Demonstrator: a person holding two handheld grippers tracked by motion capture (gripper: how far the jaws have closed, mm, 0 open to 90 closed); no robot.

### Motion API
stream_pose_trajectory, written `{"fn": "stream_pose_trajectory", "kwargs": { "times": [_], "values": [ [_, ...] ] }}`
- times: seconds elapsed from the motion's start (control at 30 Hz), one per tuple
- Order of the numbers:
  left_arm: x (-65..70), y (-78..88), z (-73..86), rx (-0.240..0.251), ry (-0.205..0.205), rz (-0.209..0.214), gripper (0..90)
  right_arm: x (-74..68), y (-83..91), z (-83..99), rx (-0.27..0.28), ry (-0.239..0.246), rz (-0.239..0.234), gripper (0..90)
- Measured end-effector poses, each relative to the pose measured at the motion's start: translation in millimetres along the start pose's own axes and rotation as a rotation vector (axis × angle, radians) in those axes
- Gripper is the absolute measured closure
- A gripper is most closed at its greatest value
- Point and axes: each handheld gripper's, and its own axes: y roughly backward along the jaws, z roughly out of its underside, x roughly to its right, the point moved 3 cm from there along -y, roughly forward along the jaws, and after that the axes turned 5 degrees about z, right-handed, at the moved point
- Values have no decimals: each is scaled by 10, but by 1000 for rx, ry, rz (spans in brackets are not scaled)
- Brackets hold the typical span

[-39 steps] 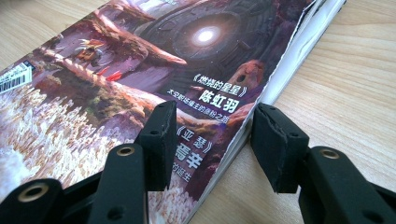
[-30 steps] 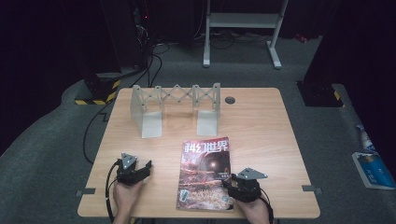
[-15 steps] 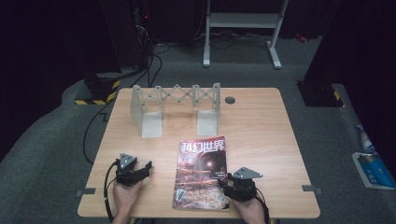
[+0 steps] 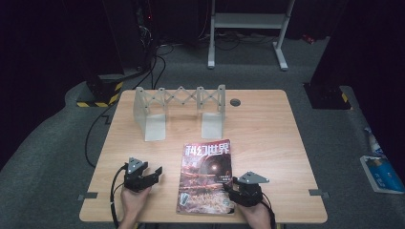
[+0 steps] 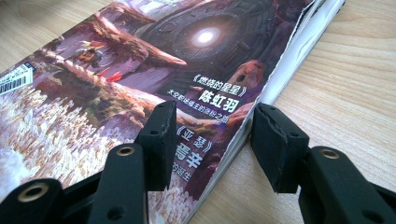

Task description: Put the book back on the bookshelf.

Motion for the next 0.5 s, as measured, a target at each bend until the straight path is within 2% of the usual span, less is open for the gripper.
{"fn": "stream_pose_trajectory", "kwargs": {
  "times": [0.13, 0.4, 0.5],
  "values": [
    [125, -23, -66, 11, -3, 41, 323, -1, 1, 2, 1, -2, 0, 512],
    [280, -70, -159, 8, -33, 80, 323, 0, 0, 5, 5, -1, 0, 512],
    [327, -90, -193, 12, -28, 101, 325, 1, -1, 6, 7, -1, -1, 512]
  ]
}}
